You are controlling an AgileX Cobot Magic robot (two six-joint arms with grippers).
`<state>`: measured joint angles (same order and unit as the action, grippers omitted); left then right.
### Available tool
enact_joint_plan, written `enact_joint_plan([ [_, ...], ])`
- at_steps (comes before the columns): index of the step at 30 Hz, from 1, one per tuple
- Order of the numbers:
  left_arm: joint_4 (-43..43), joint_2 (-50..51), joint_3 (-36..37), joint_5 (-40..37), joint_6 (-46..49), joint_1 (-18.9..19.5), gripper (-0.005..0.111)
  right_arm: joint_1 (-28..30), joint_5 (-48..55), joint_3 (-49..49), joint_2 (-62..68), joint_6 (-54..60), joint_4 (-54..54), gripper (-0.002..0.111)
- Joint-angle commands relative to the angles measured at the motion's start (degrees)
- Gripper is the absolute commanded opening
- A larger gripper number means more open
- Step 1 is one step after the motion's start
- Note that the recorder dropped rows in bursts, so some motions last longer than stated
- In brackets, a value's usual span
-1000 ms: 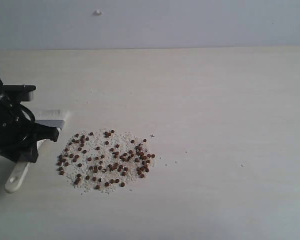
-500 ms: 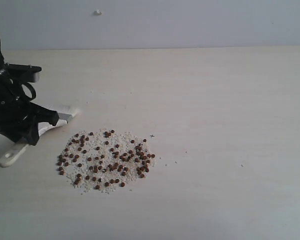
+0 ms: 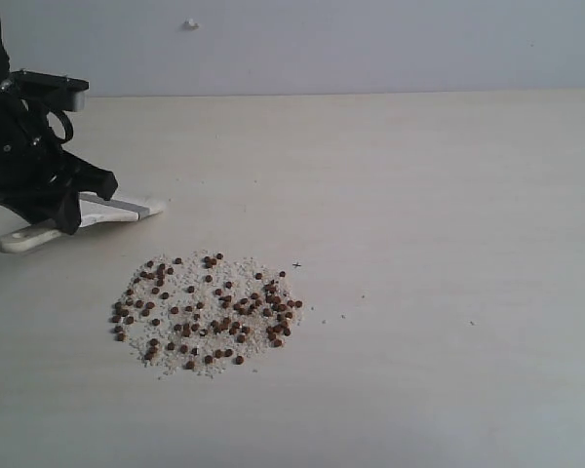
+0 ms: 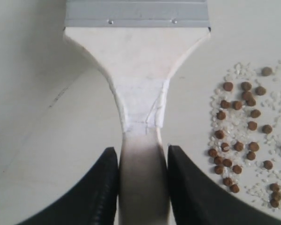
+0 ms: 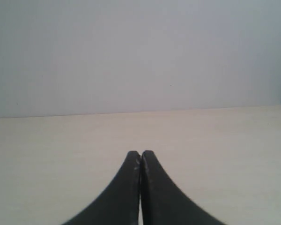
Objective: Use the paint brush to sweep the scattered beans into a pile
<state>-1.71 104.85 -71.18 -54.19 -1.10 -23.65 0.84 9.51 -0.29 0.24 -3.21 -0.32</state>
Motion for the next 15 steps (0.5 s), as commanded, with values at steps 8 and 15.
enact_joint_plan([
  [8,-1.8,5.8,-5.4,-2.8,1.1,-0.3,0.000,0.2,-22.8,0.3,1.5,-10.4,3.2,0.000],
  [15,-2.0,5.9,-9.0,-6.2,1.1,-0.3,0.000,0.2,-37.0,0.3,8.1,-24.2,2.4,0.000],
])
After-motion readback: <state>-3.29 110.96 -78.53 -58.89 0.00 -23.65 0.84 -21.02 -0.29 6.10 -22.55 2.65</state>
